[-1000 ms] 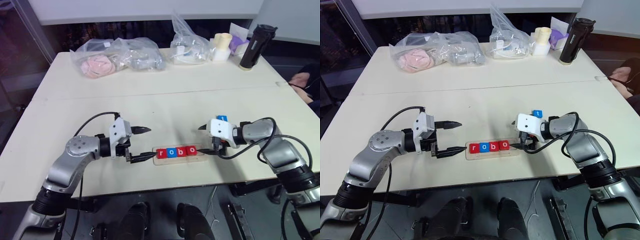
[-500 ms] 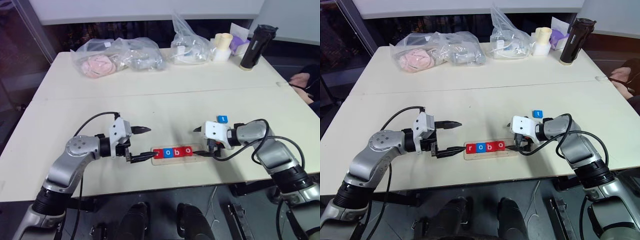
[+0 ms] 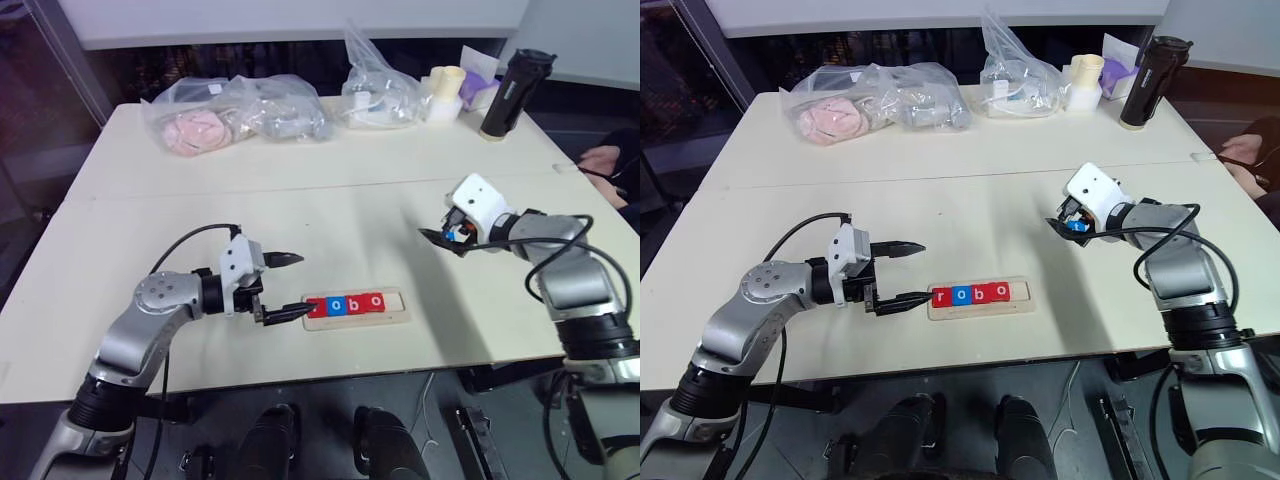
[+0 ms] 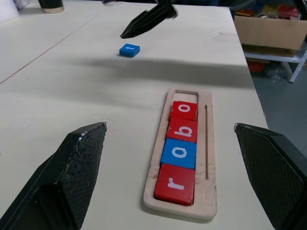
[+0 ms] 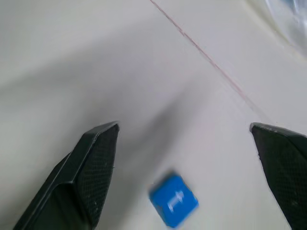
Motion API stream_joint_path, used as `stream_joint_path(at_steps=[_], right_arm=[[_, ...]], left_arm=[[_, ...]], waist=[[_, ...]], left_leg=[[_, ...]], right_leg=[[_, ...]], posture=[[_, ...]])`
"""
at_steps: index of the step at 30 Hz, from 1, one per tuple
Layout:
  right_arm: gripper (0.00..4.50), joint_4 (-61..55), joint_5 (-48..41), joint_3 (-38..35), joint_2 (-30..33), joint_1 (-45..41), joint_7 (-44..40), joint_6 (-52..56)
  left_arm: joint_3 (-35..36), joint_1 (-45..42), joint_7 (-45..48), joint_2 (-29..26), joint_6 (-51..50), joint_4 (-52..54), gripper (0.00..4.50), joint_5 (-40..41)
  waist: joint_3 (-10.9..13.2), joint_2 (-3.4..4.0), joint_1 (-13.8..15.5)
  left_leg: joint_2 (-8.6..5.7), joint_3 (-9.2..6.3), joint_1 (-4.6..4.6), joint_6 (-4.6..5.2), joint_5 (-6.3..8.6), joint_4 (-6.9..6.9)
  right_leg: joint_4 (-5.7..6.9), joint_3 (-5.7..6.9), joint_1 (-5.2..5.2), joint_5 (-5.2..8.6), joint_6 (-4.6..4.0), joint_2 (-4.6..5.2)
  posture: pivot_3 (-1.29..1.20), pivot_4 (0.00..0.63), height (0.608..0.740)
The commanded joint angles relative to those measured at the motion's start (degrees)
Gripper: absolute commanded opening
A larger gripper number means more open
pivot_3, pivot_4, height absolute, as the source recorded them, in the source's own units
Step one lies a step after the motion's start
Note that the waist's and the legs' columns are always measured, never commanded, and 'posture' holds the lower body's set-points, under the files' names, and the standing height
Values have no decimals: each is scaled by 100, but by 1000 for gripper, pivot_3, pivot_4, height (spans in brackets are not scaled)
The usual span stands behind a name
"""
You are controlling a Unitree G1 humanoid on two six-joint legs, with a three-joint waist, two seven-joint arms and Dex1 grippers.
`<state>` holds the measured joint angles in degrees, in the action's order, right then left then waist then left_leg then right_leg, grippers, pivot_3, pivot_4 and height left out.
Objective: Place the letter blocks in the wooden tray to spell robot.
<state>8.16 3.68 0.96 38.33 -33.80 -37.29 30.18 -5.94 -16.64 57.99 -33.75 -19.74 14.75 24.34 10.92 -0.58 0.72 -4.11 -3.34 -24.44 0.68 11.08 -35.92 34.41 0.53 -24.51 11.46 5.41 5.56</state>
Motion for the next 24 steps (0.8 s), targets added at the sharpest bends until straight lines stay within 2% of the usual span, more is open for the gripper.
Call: stream_joint_path(at_steps=[1,7,22,24], right_arm=[[4409,0,33,-481,-362,-269,951,943],[4409,-68,-125,-891,-1054,-279,1881,2055],[4409,91,-671,-1399,-1769,-262,2590,2860],[3891,199,-762,-1561,-1818,-309,2700,2866]], left_arm=[[37,-121,53,-28,53,116,4500,29],[52,-143,79,-29,44,104,4500,24],[86,-76,6,-46,19,203,4500,29],[77,-64,-4,-42,21,216,4500,27]], waist=[[0,0,-2],[-1,2,-9],[-3,5,-29],[-3,6,-26]], left_leg=[[-1,1,-1,0,0,0],[0,1,1,1,-1,0],[0,2,5,2,-1,0],[0,2,5,2,-2,-1]], right_leg=[[0,-2,-1,0,0,0],[4,-3,-3,-1,0,-8],[13,-2,-2,-1,1,-18],[14,-2,-1,-1,1,-18]], posture=[[0,150,738],[0,150,738],[0,150,738],[0,150,738]])
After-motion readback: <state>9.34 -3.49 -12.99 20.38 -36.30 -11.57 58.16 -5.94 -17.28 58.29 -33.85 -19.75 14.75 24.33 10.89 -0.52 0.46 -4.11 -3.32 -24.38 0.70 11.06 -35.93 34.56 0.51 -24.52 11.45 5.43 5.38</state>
